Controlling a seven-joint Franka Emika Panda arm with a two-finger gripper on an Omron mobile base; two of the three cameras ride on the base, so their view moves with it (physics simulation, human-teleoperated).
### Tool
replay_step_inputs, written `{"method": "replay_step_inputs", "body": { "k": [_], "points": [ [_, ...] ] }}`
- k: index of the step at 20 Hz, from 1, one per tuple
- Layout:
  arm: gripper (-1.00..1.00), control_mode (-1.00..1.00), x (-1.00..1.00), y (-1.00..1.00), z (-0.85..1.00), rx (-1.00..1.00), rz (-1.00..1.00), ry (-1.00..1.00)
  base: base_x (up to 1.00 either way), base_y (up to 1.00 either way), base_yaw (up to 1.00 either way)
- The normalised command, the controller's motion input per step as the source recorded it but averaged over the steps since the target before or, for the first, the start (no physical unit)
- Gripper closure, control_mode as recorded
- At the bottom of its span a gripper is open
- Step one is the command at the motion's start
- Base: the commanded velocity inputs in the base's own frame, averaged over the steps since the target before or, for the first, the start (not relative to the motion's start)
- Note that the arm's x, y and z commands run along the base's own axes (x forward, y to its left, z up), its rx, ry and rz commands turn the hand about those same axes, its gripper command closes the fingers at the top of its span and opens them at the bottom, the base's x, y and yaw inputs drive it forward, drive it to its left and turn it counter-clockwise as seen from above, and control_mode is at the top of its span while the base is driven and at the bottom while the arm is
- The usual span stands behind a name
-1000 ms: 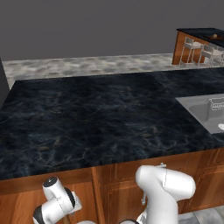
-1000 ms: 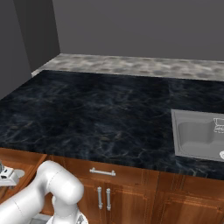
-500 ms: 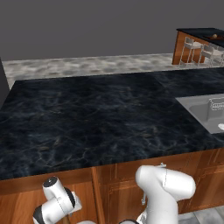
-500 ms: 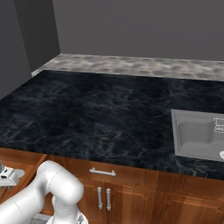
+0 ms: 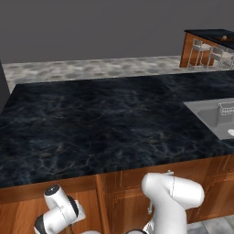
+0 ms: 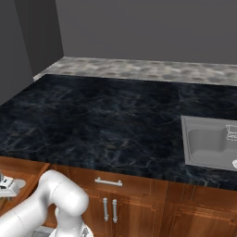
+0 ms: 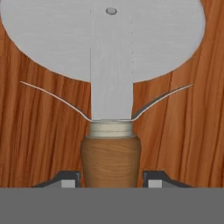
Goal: Take the pizza cutter from the drawer on the left and place it on the dining counter for cutting.
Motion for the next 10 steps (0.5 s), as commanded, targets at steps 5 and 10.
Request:
{"method": "replay_step_inputs", "body": {
  "k": [5, 10],
  "points": [
    [1.00, -1.00, -0.28, 0.00, 0.49, 0.00, -0.01, 0.00, 0.00, 0.00, 0.00],
    [1.00, -1.00, -0.34, 0.00, 0.44, 0.00, -0.05, 0.00, 0.00, 0.00, 0.00]
  ]
}}
